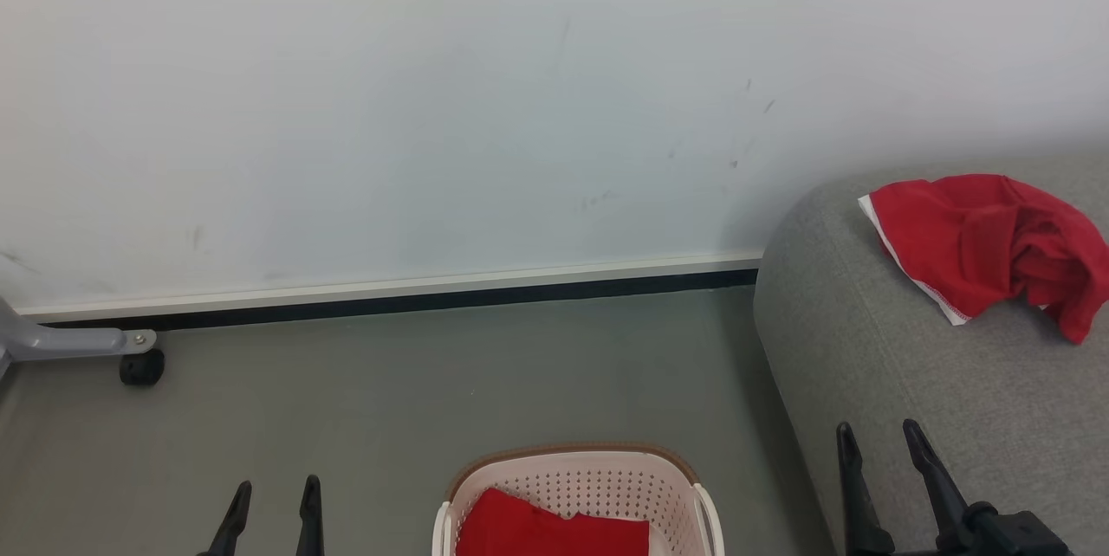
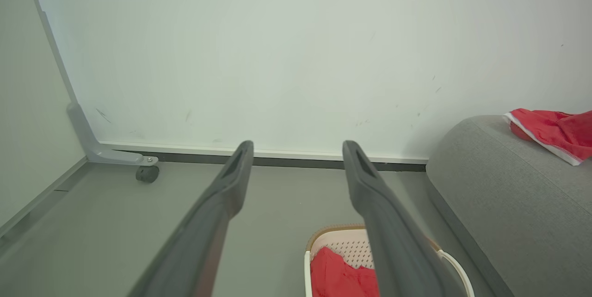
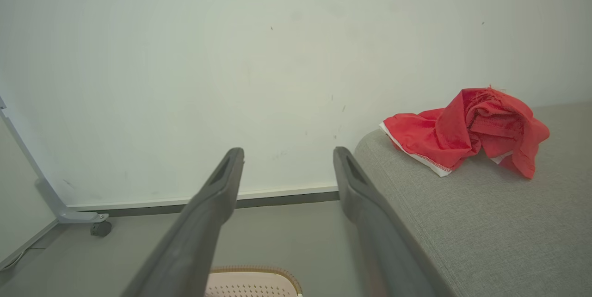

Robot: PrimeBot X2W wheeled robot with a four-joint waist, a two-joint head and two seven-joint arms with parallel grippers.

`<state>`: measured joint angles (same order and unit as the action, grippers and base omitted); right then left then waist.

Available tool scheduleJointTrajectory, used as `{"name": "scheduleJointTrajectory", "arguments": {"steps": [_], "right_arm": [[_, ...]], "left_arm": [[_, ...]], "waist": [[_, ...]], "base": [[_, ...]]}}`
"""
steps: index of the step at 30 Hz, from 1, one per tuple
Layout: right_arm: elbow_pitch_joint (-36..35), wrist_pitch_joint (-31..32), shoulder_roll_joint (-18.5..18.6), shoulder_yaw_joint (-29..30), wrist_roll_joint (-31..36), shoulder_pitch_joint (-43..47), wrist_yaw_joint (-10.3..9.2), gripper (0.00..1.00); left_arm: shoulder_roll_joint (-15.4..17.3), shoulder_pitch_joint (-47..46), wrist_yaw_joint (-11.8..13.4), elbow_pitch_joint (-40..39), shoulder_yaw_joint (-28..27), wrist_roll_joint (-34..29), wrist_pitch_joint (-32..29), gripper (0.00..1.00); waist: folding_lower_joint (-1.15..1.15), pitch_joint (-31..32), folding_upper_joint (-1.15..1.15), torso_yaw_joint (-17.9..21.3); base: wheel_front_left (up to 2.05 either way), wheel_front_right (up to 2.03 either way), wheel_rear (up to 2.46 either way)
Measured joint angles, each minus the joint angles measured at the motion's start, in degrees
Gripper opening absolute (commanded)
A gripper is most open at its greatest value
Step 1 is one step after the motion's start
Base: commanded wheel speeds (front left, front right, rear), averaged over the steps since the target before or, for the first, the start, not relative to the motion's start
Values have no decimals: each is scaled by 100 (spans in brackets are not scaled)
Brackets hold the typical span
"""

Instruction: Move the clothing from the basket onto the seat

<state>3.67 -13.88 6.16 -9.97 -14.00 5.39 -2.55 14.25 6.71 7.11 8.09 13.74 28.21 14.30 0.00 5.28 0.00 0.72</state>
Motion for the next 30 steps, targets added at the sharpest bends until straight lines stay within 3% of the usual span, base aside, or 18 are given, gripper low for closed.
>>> {"name": "scheduleJointTrajectory", "arguments": {"steps": [30], "right_arm": [[-474, 325, 22, 88, -19, -2, -98, 100]], "left_arm": [[-81, 81, 1, -192, -159, -165, 0, 100]], "waist": [[0, -282, 0, 12]], "base": [[0, 0, 0]]}}
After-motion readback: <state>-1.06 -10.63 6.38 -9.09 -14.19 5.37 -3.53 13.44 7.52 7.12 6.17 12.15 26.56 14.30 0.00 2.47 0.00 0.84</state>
